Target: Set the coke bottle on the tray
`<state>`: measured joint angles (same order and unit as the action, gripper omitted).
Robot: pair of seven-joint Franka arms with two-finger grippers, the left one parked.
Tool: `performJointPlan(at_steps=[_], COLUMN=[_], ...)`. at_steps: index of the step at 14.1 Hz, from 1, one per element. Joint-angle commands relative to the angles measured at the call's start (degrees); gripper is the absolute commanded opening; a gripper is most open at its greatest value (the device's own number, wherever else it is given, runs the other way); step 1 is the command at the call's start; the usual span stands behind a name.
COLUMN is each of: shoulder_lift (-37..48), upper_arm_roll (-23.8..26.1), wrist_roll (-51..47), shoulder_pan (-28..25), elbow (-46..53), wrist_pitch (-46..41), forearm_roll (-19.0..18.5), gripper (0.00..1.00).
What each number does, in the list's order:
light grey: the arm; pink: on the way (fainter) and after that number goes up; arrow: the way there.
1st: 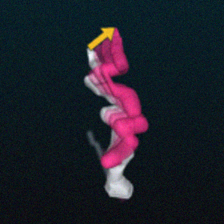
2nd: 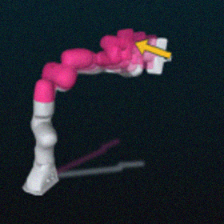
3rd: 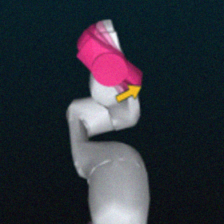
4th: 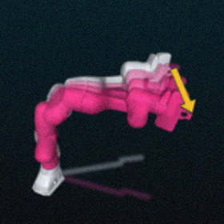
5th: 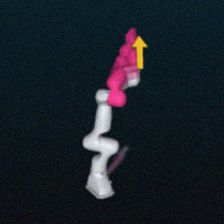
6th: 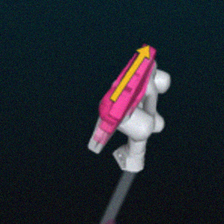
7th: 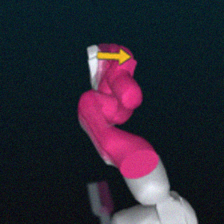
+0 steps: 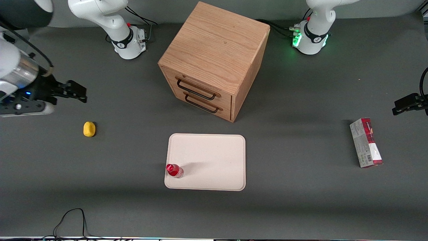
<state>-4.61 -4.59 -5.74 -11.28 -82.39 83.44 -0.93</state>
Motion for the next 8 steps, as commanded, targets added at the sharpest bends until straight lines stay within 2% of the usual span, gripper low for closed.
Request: performJointPlan(at_steps=[1,4,8], shoulder_lift=[3.73,6.62,6.28], upper_arm_roll=[3.71,4.5,3.89], wrist_roll=[2.57,8.8,9.08], shoulder_pan=[7.04,11.89,12.07], elbow=[-4.27,-9.25,-10.07], wrist_pitch=[2.16,7.67,8.23], forearm_roll=[0.49,0.75,0.58], gripper=[1.0,1.0,1.0])
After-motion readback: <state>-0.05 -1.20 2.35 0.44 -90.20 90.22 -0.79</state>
